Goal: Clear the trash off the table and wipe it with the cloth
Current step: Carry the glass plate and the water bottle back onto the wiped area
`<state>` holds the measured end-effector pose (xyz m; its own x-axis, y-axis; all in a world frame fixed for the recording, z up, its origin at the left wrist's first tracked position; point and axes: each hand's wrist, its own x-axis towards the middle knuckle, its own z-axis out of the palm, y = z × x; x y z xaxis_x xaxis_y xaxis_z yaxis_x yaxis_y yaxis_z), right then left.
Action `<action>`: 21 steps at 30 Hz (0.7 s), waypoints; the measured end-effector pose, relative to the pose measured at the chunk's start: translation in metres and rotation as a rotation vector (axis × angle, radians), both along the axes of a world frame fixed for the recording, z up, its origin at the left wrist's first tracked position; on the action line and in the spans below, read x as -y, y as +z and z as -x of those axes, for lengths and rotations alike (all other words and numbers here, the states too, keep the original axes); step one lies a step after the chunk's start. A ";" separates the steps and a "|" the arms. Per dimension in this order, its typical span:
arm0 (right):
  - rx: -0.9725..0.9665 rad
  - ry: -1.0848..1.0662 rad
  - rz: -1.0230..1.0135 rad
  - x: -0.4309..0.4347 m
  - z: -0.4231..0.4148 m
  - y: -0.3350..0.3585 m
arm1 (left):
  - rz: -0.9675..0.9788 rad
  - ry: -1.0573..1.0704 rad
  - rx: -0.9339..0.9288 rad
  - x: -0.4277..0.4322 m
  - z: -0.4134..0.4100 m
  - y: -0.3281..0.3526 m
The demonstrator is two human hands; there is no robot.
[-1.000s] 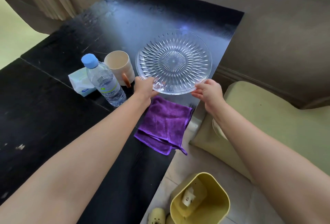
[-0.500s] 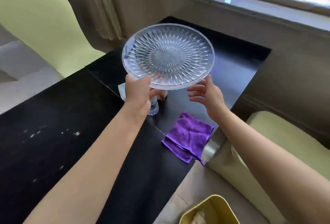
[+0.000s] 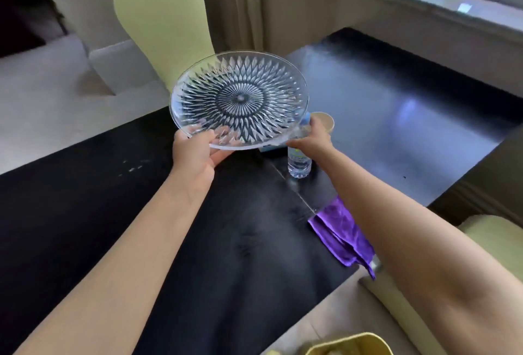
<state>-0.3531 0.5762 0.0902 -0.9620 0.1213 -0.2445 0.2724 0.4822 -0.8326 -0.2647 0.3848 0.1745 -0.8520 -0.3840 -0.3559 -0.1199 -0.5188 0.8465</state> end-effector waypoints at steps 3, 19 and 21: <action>-0.053 -0.030 -0.009 0.006 -0.002 0.002 | 0.005 0.050 0.019 0.024 -0.010 -0.009; -0.233 0.410 -0.238 0.110 -0.036 0.014 | -0.025 0.442 0.306 0.189 -0.145 -0.090; -0.238 0.477 -0.232 0.138 -0.041 0.015 | -0.040 0.504 0.339 0.216 -0.169 -0.101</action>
<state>-0.3119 0.4377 0.1052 -0.9488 -0.3141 -0.0332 -0.2016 0.6830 -0.7020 -0.0962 0.1687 0.0733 -0.4052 -0.6914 -0.5981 -0.1108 -0.6122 0.7829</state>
